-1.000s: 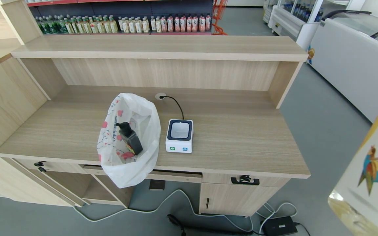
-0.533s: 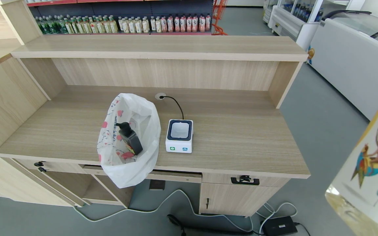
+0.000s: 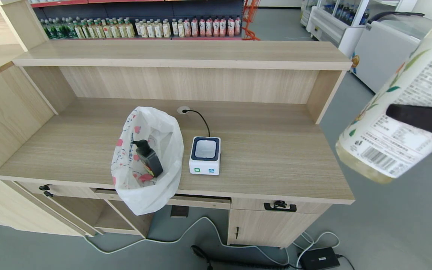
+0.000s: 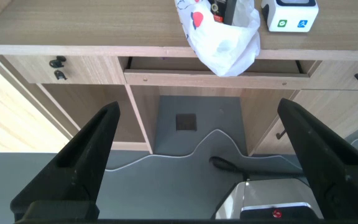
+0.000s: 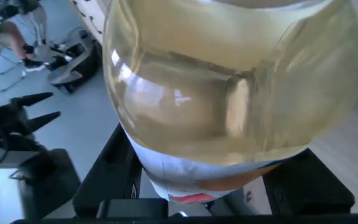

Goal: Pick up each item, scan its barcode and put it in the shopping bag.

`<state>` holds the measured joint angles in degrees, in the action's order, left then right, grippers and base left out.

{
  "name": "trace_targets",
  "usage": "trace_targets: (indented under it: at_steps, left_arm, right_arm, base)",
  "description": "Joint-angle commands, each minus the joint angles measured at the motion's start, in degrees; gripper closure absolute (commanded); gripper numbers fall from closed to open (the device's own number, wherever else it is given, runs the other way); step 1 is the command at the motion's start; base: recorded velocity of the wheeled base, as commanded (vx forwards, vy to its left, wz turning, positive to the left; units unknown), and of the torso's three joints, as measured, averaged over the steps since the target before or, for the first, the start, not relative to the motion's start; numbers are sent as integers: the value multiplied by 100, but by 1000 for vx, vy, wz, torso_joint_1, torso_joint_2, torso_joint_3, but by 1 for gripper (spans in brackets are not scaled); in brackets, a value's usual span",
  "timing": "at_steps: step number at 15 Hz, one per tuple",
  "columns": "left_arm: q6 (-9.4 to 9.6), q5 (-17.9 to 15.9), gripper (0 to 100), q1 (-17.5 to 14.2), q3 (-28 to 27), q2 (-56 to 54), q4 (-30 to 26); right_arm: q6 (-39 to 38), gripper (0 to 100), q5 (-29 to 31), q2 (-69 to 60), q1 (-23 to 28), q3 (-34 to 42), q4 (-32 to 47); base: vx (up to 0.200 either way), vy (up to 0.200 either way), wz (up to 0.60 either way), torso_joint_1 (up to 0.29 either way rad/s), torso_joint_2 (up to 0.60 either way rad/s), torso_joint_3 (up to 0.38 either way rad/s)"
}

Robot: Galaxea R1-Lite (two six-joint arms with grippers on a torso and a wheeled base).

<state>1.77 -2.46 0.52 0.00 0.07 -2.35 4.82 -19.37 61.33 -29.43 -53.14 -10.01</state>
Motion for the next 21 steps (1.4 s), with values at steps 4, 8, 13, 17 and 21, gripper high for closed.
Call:
trace_targets:
  at_steps: [4,8,13,17,21]
  left_arm:
    - [-1,0,0,0,0,1,7]
    - [-1,0,0,0,0,1,-2]
    - [8,0,0,0,0,1,-2]
    - [17,0,0,0,0,1,-2]
    - [17,0,0,0,0,1,-2]
  right_arm:
    - [2173,100,21,1338,1774,990,-1987]
    - [2920,100,575,1909,1686,1306,-2963]
    - [3614,100,540,2568,1572,1183,-4132]
    - [3632,100,557,2577,1308,1192,-4237]
    - [3632,100,548,2638,1290,1174,-4290]
  base:
    - [0,0,0,0,0,0]
    - [0,0,0,0,0,0]
    - [0,0,0,0,0,0]
    - [0,0,0,0,0,0]
    - [0,100,0,-1,1,2]
